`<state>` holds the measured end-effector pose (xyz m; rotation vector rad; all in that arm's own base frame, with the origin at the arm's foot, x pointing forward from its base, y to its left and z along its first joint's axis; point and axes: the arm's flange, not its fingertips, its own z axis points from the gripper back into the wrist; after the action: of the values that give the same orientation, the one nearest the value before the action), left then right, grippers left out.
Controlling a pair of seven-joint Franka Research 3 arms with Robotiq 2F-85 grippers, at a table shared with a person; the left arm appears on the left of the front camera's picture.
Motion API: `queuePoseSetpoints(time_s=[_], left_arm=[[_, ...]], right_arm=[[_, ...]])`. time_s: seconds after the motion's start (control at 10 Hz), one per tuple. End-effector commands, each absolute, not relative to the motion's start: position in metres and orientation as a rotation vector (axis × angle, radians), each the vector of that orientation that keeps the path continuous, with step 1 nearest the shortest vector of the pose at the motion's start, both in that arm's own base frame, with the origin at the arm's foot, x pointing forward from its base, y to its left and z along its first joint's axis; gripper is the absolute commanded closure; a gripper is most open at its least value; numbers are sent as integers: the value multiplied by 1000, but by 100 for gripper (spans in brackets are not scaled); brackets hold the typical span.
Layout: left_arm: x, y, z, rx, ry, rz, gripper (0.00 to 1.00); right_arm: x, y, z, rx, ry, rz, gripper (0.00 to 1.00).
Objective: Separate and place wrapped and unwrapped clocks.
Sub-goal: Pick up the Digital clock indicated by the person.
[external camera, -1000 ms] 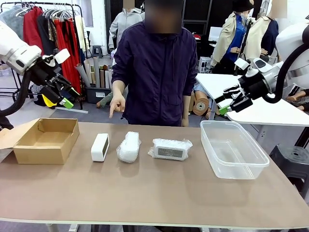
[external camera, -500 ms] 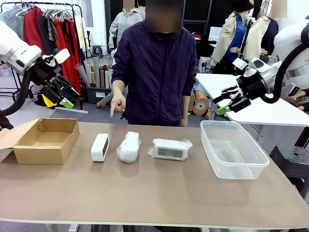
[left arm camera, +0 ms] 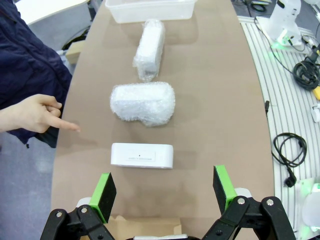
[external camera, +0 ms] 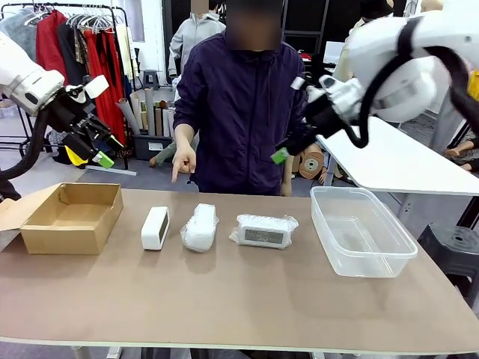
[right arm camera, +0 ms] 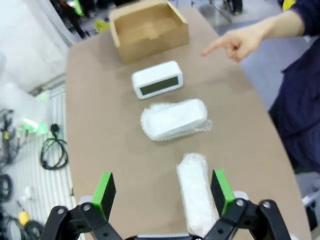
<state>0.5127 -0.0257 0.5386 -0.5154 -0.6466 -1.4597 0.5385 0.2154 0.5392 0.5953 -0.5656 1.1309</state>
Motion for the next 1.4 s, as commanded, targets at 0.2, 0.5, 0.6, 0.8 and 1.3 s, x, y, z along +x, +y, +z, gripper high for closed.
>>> queuePoseSetpoints(time_s=[0.2, 0.5, 0.6, 0.8, 1.3], left_arm=[[512, -23, 539, -520, -652, -1471, 0], [512, -23, 539, -520, -652, -1471, 0], [512, -23, 539, -520, -652, -1471, 0], [512, -23, 539, -520, -652, -1471, 0], [512, -23, 539, -520, -652, -1471, 0]], right_arm=[[574, 284, 559, 477, -316, 974, 0], [581, 315, 556, 433, -260, 968, 0], [578, 310, 556, 456, -255, 1010, 0], [572, 303, 548, 425, -290, 952, 0], [576, 305, 550, 436, -276, 960, 0]])
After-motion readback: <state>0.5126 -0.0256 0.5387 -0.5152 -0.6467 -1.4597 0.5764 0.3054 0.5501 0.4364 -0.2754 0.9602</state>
